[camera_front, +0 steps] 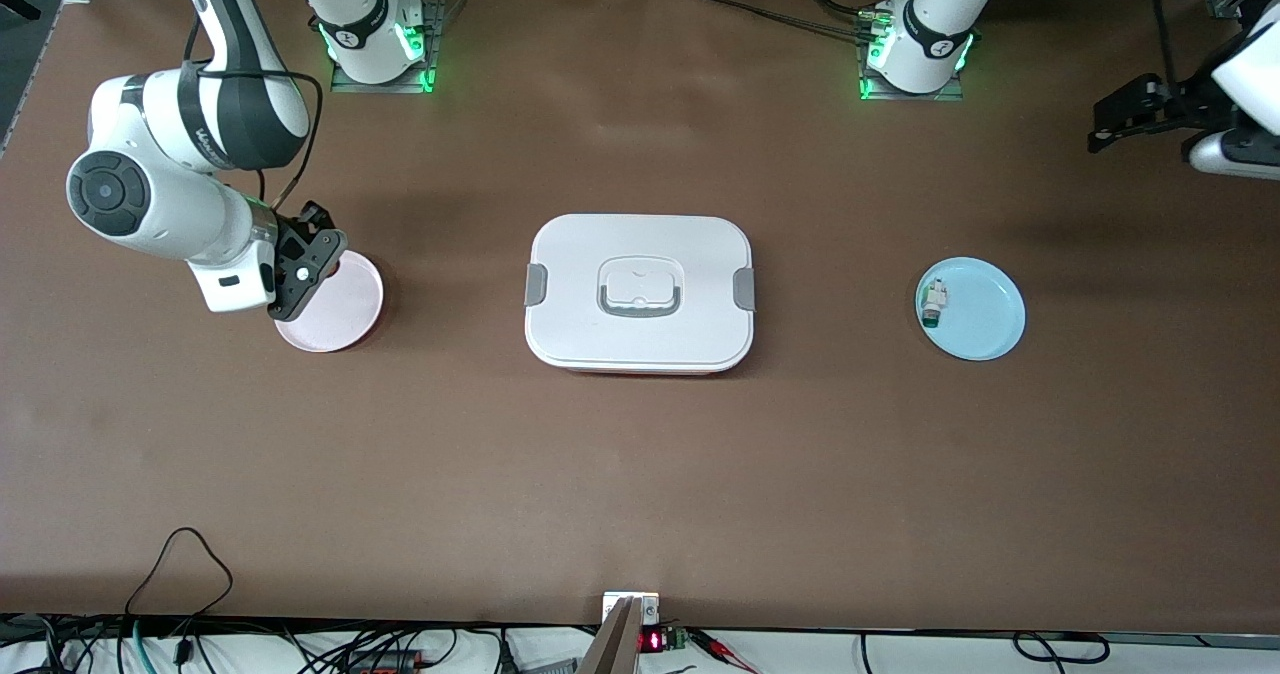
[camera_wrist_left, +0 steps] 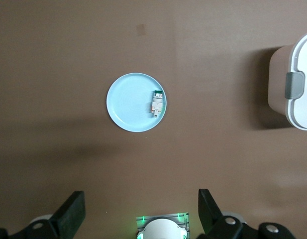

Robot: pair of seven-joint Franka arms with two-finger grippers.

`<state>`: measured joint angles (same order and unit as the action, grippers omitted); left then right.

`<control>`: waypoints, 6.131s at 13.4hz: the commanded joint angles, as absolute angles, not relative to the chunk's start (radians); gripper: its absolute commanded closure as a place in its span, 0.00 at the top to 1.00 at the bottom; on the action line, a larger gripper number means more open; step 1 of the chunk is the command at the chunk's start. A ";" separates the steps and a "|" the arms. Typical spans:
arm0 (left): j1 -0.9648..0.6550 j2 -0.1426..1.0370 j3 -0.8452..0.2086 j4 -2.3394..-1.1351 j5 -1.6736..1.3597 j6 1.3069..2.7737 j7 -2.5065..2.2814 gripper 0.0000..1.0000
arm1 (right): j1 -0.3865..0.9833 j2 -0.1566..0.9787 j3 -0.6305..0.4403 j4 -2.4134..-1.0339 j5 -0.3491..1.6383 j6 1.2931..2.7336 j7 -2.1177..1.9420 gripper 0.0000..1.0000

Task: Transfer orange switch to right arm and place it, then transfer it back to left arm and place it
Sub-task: 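Carry the switch with the right gripper while the left gripper withdraws, then lower the orange switch onto the white plate with the right gripper, then open the right gripper and raise it away from the white plate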

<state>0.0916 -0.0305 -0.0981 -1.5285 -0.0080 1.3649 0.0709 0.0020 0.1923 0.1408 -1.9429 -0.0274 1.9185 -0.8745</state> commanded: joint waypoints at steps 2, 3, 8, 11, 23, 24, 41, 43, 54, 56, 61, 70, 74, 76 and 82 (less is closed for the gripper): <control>0.098 -0.064 -0.098 -1.586 0.011 1.382 0.084 1.00 | -0.026 0.198 0.149 -1.990 -0.090 1.985 -0.954 0.28; 0.088 -0.061 -0.065 -1.586 0.011 1.390 0.092 1.00 | -0.038 0.212 0.149 -1.990 -0.094 1.986 -0.957 0.28; 0.028 -0.060 0.021 -1.586 0.009 1.397 0.185 1.00 | -0.066 0.270 0.147 -1.991 -0.141 2.058 -1.011 0.29; 0.034 -0.055 0.012 -1.579 0.011 1.400 0.186 1.00 | -0.095 0.305 0.147 -2.009 -0.176 2.137 -1.074 0.29; 0.097 -0.141 -0.135 -1.655 0.014 1.450 0.135 1.00 | -0.106 0.344 0.147 -2.220 -0.348 2.459 -1.118 0.29; 0.098 -0.141 -0.133 -1.657 0.011 1.448 0.135 1.00 | -0.107 0.345 0.147 -2.226 -0.348 2.462 -1.118 0.29; 0.087 -0.023 -0.141 -1.508 0.009 1.445 0.133 1.00 | -0.103 0.313 0.153 -2.267 -0.344 2.435 -0.987 1.00; 0.089 -0.012 -0.143 -1.488 0.008 1.442 0.132 1.00 | -0.103 0.276 0.164 -2.263 -0.336 2.398 -0.948 1.00; 0.091 0.002 -0.072 -1.497 0.008 1.439 0.232 1.00 | -0.075 0.147 0.272 -2.011 -0.006 1.966 -0.216 1.00; 0.092 0.002 -0.048 -1.503 0.008 1.439 0.232 1.00 | -0.075 0.146 0.272 -1.926 -0.002 1.867 -0.027 1.00; 0.097 -0.003 -0.018 -1.493 0.008 1.436 0.230 1.00 | -0.081 0.104 0.265 -1.771 0.003 1.709 0.217 1.00; 0.095 -0.003 -0.025 -1.491 0.009 1.436 0.218 1.00 | -0.066 0.095 0.059 -1.545 -0.009 1.552 0.230 1.00; 0.037 -0.003 0.020 -1.491 0.011 1.436 0.213 1.00 | 0.120 0.097 -0.195 -1.545 -0.008 1.568 0.154 1.00; -0.047 -0.002 0.110 -1.491 0.011 1.436 0.215 1.00 | 0.095 0.097 -0.193 -1.551 -0.009 1.571 0.106 1.00; -0.064 -0.003 0.127 -1.491 0.011 1.436 0.215 1.00 | 0.075 0.023 -0.198 -1.653 -0.011 1.568 -0.045 1.00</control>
